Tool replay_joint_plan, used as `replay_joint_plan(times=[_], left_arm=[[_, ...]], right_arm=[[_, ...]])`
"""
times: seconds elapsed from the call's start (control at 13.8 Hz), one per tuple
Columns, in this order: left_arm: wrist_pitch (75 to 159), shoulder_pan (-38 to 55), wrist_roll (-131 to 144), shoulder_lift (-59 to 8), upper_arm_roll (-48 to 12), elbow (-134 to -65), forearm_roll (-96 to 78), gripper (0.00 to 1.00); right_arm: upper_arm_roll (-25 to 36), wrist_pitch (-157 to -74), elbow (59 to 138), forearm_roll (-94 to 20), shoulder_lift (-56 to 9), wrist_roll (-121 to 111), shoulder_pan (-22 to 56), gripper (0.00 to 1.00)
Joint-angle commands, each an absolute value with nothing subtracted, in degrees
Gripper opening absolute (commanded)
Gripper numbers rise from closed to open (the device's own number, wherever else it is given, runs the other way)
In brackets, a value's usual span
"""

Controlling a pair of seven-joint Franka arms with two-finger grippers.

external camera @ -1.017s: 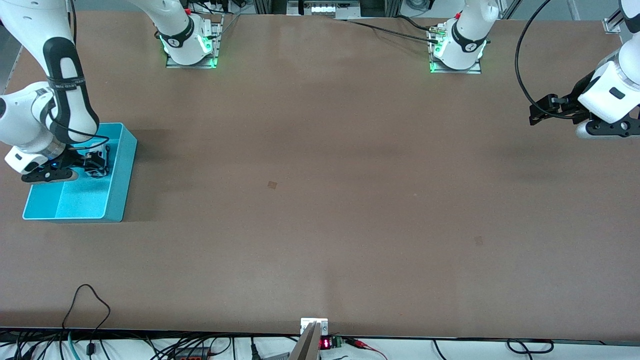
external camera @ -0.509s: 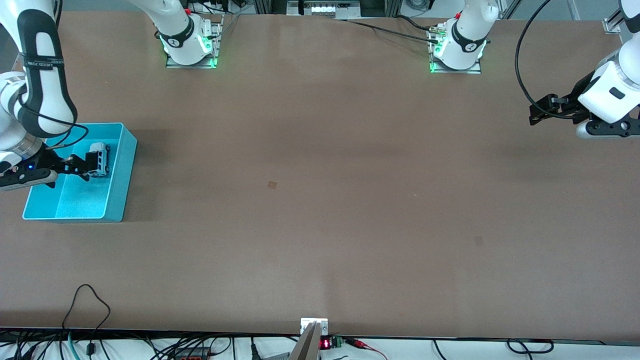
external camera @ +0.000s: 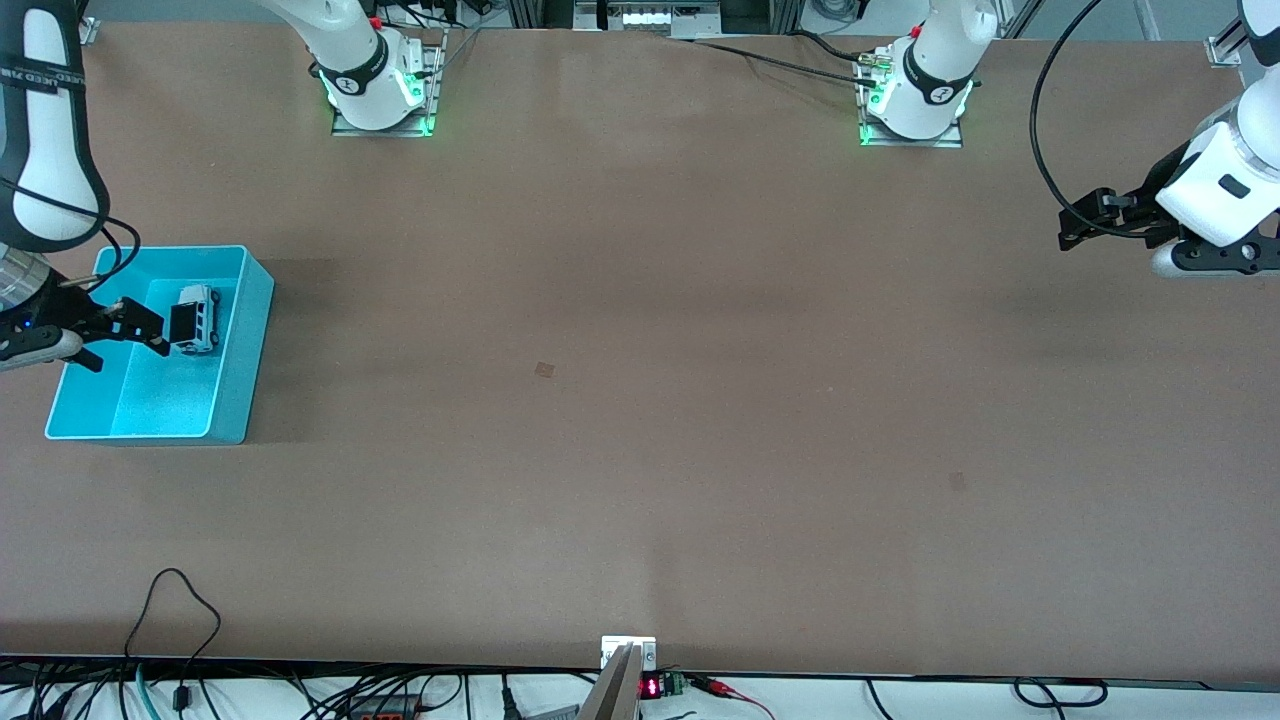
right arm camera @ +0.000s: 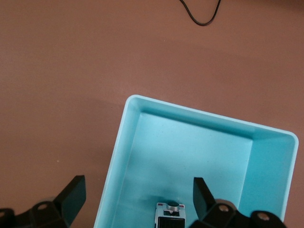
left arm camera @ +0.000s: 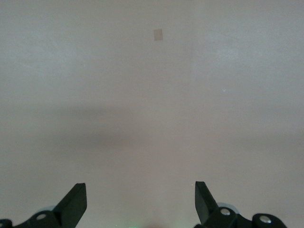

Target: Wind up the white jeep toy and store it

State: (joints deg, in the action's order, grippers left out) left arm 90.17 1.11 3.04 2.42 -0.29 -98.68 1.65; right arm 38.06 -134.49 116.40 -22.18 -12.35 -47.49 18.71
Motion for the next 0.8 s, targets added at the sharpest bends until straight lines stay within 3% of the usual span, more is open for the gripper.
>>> replay_joint_plan(times=[0.0,0.22,0.51,0.73], left_arm=[[89.03,1.49,3.69,1.58,-0.35,-96.86,2.64,1.00],[88.95,1.49,3.69,1.58,-0.35,-96.86,2.64,1.00],[88.95,1.49,3.60,1.58,-0.35,-96.86,2.64,1.00],[88.95,1.49,3.60,1.58,-0.35,-96.86,2.64,1.00]], right_arm=[[34.47,-133.59,116.54,-21.10,-9.67,-46.76,15.66,1.00],[34.36,-130.89,114.97,-20.39,-9.58,-45.89,15.12,1.00],[36.21,-111.49,106.64,-14.44,-9.75,-30.89,14.94,1.00],[32.54,-106.00,102.14,-10.56,-9.58,-22.88,14.16,1.00]])
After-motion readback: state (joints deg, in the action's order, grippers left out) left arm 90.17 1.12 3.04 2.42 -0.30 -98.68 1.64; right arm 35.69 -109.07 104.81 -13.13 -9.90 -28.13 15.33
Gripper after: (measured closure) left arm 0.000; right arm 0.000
